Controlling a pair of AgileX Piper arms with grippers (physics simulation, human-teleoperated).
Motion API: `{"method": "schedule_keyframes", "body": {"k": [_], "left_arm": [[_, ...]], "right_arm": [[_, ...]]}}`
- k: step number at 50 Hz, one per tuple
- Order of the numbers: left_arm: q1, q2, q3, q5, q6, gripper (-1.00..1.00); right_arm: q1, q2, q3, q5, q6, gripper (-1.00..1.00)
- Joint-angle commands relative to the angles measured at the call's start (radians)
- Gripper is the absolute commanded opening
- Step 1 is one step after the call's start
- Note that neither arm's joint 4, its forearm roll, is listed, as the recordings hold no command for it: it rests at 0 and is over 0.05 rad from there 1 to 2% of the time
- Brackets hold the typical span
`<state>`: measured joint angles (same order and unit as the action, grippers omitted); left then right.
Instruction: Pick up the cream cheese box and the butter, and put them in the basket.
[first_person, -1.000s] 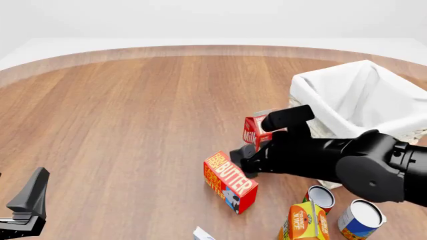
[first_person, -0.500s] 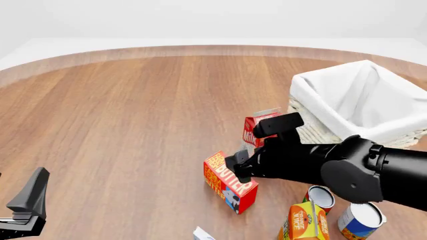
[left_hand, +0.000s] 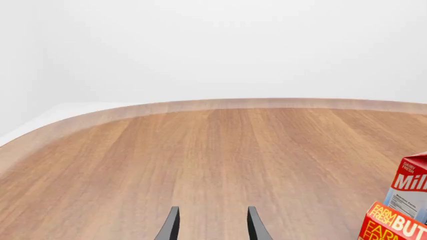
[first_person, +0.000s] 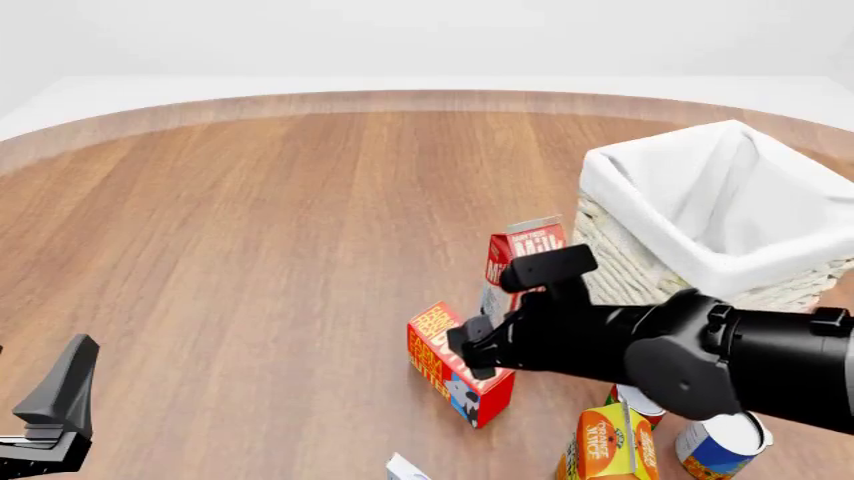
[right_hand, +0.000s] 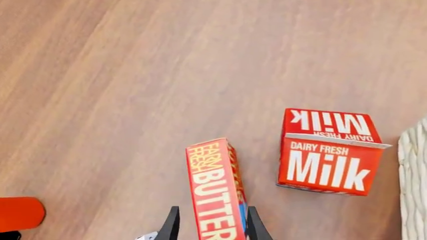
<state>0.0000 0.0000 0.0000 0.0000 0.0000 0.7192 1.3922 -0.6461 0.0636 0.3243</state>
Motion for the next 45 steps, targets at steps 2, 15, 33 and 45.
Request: {"method": "schedule_keyframes", "body": {"k": [2, 15, 33, 45], "left_arm": [[0.0, 0.0, 0.0, 0.0, 0.0, 1.0], [0.0, 0.0, 0.0, 0.0, 0.0, 1.0], [0.0, 0.0, 0.0, 0.0, 0.0, 1.0], [0.0, 0.0, 0.0, 0.0, 0.0, 1.0]], "right_arm": [[0.005, 0.027, 0.004, -0.02, 0.006, 1.0], [0.0, 0.055, -0.001, -0.027, -0.007, 1.0], [0.005, 0.096, -0.011, -0.037, -0.014, 1.0], [0.008, 0.11, -0.001, -0.052, -0.005, 1.0]]}}
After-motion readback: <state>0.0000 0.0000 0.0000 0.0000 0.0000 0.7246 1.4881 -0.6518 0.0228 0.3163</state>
